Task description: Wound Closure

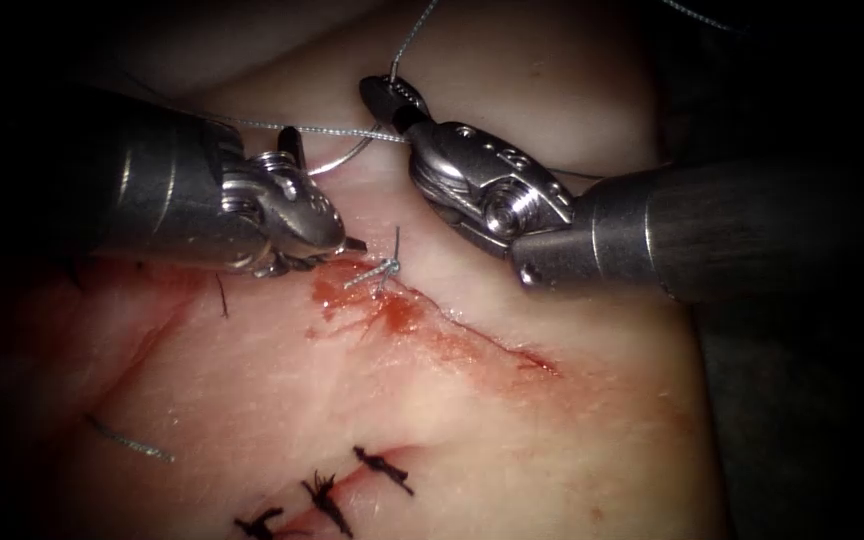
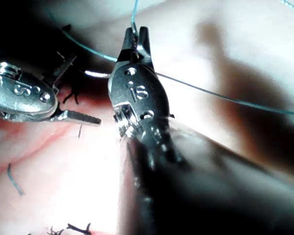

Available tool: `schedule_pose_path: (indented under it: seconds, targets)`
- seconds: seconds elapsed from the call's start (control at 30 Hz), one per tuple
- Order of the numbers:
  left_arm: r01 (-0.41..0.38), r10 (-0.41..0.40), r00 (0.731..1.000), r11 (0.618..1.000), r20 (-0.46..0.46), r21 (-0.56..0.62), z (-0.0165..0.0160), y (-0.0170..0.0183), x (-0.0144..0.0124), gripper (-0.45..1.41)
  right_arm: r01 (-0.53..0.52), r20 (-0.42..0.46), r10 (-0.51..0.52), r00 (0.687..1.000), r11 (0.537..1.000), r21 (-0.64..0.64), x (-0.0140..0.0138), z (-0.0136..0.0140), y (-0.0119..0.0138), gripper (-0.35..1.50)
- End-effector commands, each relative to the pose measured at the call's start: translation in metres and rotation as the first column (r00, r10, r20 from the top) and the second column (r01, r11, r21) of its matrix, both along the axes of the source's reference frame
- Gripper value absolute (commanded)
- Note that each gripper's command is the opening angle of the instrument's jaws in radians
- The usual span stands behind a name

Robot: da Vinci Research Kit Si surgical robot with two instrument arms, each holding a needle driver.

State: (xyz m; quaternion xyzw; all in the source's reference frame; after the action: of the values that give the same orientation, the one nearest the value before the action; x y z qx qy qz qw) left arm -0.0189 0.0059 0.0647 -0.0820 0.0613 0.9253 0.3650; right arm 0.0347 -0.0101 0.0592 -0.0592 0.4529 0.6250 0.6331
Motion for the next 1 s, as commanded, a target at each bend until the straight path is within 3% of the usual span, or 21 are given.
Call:
schedule_pose_path:
  seconds: [0.03,0.07,0.17,0.3,0.33,0.37,0.43,0.53,0.57,0.63,0.67,0.7,0.73,0.77,0.87,0.93,1.0]
  targets:
    - [0.1,-0.107,0.992,0.99,0.06,0.101,0.0003,0.0004,0.002,1.11,0.005,0.044,-0.001,0.999,0.996,-0.092,-0.0016,0.001,0.0022,-0.35]
    - [0.1,-0.107,0.992,0.99,0.06,0.101,0.0003,0.0004,0.002,1.11,0.005,0.044,-0.001,0.999,0.996,-0.092,-0.0016,0.001,0.0022,-0.35]
    - [0.192,-0.219,0.97,0.956,0.104,0.222,0.0008,0.0012,0.0064,1.11,0.006,0.135,0.033,0.99,0.96,-0.279,-0.005,0.0006,0.0061,-0.35]
    - [0.213,-0.252,0.959,0.942,0.129,0.259,0.0015,0.002,0.0085,1.1,0.145,0.29,-0.005,0.957,0.874,-0.464,-0.0074,-0.0003,0.0087,-0.35]
    - [0.22,-0.262,0.956,0.939,0.134,0.265,0.0016,0.0021,0.0087,1.1,0.202,0.328,-0.028,0.944,0.837,-0.508,-0.0078,-0.0007,0.0092,-0.35]
    - [0.216,-0.262,0.954,0.938,0.144,0.272,0.0016,0.0022,0.0088,1.1,0.303,0.42,-0.045,0.906,0.762,-0.572,-0.0083,-0.0013,0.0099,-0.35]
    - [0.214,-0.263,0.953,0.936,0.152,0.28,0.0016,0.0021,0.0087,1.1,0.41,0.51,-0.052,0.859,0.667,-0.622,-0.0088,-0.0026,0.0109,-0.35]
    - [0.203,-0.256,0.953,0.937,0.16,0.285,0.0014,0.0018,0.0082,1.1,0.513,0.515,-0.168,0.841,0.55,-0.659,-0.0088,-0.0044,0.0119,-0.35]
    - [0.201,-0.256,0.952,0.936,0.167,0.29,0.0012,0.0015,0.0077,1.1,0.599,0.506,-0.321,0.8,0.48,-0.641,-0.0084,-0.0047,0.0118,-0.35]
    - [0.191,-0.248,0.953,0.937,0.172,0.291,0.0012,0.0012,0.0074,1.1,0.716,0.54,-0.477,0.694,0.38,-0.585,-0.0079,-0.0044,0.0113,-0.35]
    - [0.186,-0.243,0.954,0.939,0.175,0.291,0.0013,0.0011,0.0073,1.1,0.789,0.572,-0.56,0.599,0.295,-0.538,-0.0075,-0.004,0.011,-0.35]
    - [0.186,-0.244,0.954,0.938,0.177,0.291,0.0014,0.001,0.0072,1.1,0.834,0.604,-0.6,0.525,0.223,-0.504,-0.0072,-0.0037,0.0107,-0.35]
    - [0.179,-0.237,0.955,0.94,0.18,0.291,0.0014,0.0009,0.0072,1.1,0.863,0.633,-0.62,0.464,0.156,-0.48,-0.007,-0.0033,0.0105,-0.35]
    - [0.176,-0.235,0.955,0.94,0.183,0.292,0.0015,0.0008,0.0072,1.1,0.9,0.728,-0.573,0.376,0.041,-0.433,-0.0067,-0.0029,0.0101,-0.35]
    - [0.165,-0.226,0.955,0.941,0.19,0.294,0.0015,0.0008,0.0072,1.1,0.916,0.809,-0.487,0.328,-0.044,-0.399,-0.0068,-0.0034,0.0103,-0.35]
    - [0.165,-0.227,0.955,0.941,0.191,0.296,0.0015,0.0008,0.0073,1.1,0.913,0.814,-0.484,0.322,-0.071,-0.403,-0.0069,-0.004,0.0106,-0.35]
    - [0.166,-0.225,0.957,0.942,0.182,0.293,0.0015,0.0009,0.0073,1.1,0.91,0.856,-0.425,0.293,-0.152,-0.387,-0.007,-0.0048,0.011,-0.35]
